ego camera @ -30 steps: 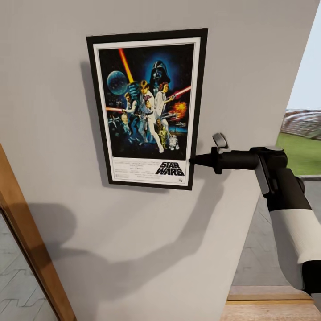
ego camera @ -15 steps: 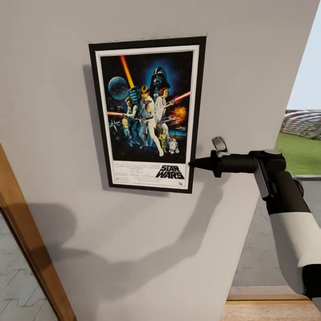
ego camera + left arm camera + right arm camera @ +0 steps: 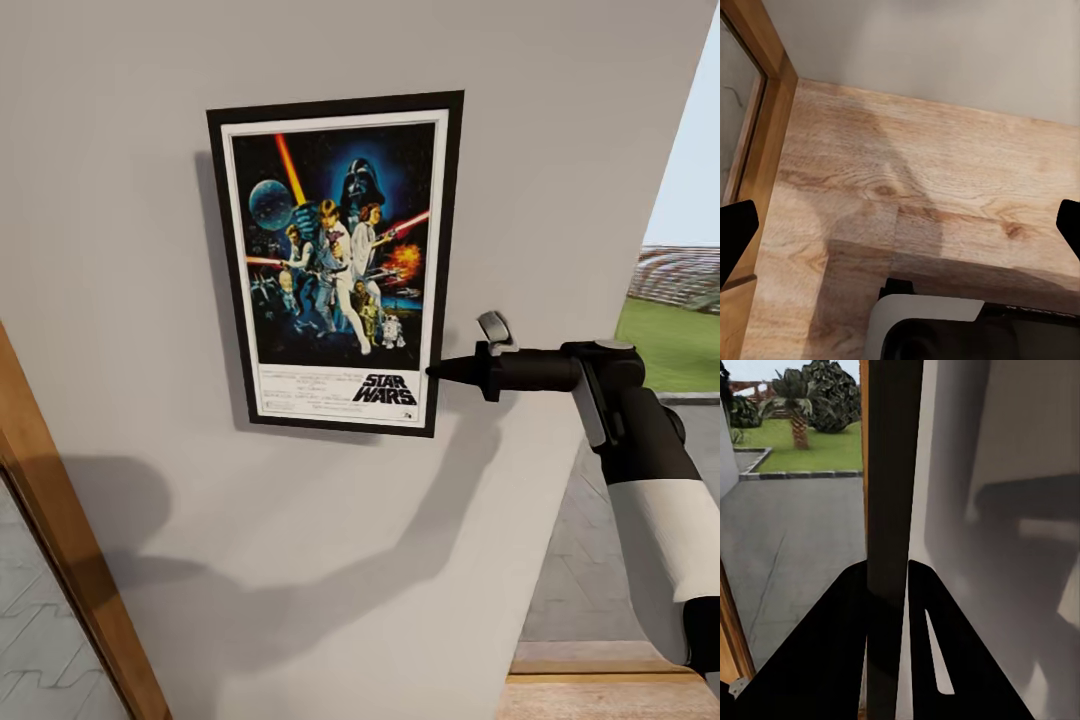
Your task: Pick up the poster from the kitchen countertop and hang it on one of the wall nails in the kitchen.
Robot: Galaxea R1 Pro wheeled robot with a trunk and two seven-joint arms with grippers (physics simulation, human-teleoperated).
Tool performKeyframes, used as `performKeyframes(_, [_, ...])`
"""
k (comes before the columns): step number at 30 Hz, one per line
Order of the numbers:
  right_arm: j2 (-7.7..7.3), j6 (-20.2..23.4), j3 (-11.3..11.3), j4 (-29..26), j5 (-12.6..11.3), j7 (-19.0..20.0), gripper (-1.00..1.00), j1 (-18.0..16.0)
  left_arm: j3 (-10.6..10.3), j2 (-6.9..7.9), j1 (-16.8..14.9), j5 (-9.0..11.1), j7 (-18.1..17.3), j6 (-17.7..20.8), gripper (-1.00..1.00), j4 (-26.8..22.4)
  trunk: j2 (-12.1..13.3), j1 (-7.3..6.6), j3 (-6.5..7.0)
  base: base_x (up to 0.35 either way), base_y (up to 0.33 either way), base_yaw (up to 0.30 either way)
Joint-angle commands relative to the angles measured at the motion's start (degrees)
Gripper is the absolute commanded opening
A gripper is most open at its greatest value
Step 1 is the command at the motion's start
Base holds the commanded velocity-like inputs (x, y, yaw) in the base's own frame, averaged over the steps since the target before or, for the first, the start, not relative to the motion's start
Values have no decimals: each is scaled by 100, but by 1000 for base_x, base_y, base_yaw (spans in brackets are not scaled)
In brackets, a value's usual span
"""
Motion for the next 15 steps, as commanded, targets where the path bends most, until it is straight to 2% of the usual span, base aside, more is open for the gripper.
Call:
performKeyframes(1, [-7,76,12,3,-37,12,-100,-1,28,-3,2,3,-43,-2,100,-4,-3,2,-1,0,0,0])
performKeyframes(15, [-16,76,12,2,-107,12,-100,2,28,-3,2,3,-44,-2,100,-4,-3,2,-1,0,47,0])
